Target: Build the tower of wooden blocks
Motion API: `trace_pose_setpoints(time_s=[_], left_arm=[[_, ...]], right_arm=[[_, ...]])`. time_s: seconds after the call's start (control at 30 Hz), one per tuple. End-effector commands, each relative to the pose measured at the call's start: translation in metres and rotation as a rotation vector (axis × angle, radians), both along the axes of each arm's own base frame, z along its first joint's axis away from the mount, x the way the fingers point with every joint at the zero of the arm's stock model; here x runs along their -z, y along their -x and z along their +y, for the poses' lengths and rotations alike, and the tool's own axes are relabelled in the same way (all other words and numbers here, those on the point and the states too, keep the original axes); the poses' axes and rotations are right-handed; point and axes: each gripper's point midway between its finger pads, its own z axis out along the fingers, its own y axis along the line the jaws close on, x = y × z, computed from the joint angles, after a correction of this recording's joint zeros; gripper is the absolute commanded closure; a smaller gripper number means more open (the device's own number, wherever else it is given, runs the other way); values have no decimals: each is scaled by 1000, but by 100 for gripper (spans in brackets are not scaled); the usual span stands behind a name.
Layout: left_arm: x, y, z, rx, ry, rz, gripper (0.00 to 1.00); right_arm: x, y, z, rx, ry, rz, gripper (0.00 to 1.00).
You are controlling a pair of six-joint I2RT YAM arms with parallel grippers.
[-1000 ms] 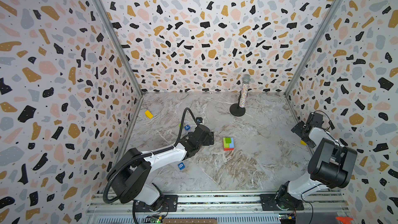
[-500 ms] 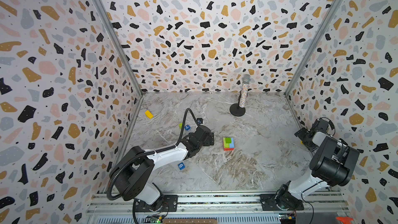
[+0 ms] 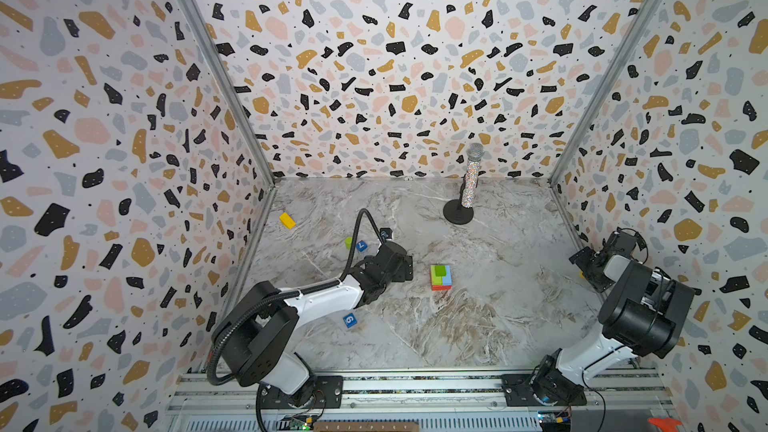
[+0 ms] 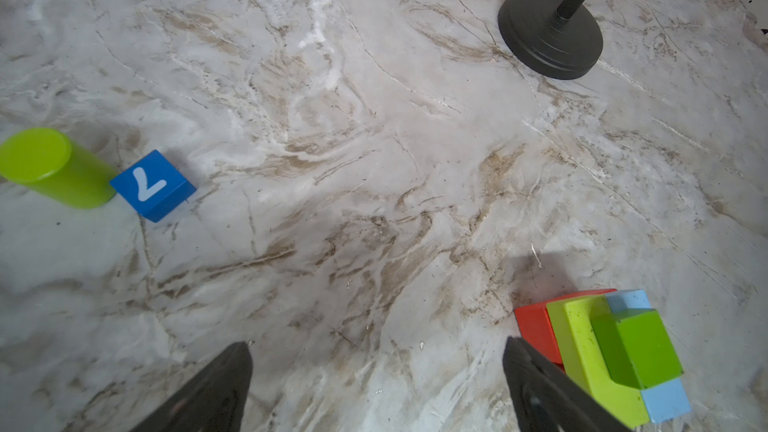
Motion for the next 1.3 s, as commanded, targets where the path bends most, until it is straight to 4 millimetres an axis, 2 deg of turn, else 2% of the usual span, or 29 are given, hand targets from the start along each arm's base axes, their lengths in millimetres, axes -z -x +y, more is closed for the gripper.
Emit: trace_pose_setpoints(time_s=[0.0,0.57,1.27], left_arm=[[2,-1,-3,5,4,-12,5],[1,-1,-3,4,6,-15,7],[2,-1,-4,8,12,-13,10]], right_arm=[[-1,-3,-2,-6,-1,-9,17],[8,-19,12,-91,-4,26,21],[15,-28,11,-106,38,124,21]])
